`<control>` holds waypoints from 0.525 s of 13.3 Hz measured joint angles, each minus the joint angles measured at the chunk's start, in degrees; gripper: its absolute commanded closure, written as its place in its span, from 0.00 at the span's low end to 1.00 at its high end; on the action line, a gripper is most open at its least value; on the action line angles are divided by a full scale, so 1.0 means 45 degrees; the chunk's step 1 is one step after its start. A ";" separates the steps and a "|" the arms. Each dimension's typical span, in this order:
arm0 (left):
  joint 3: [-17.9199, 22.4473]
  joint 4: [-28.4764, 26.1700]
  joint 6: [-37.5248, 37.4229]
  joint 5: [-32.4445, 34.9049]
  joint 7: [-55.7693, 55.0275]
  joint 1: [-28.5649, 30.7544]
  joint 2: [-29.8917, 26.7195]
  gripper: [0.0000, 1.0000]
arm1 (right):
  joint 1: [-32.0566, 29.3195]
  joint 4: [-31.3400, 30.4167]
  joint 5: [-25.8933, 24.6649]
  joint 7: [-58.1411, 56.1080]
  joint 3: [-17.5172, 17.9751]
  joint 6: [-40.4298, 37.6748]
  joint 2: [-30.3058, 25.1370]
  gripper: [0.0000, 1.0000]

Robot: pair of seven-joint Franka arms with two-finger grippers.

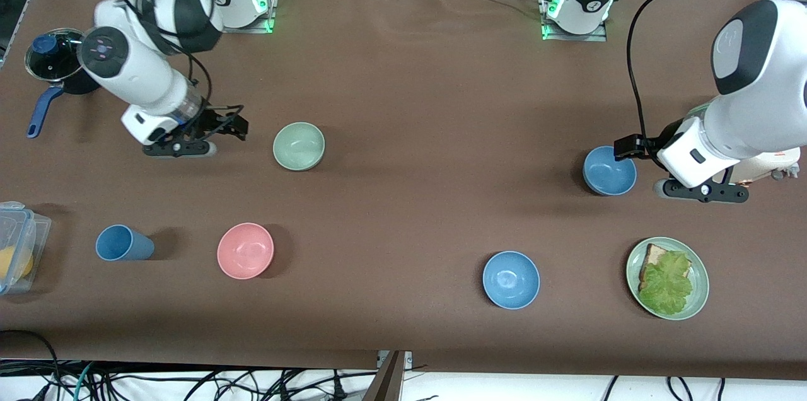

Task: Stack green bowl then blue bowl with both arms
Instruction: 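Move the right gripper to the green bowl while the left gripper reaches the blue bowl, then grasp the green bowl with the right gripper while the left gripper grasps the blue bowl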

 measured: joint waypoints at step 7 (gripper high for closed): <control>0.0051 0.0003 0.0016 -0.0001 0.0000 0.0477 0.0994 0.00 | 0.0008 -0.1104 0.0001 0.0979 0.0922 0.3264 0.1884 0.02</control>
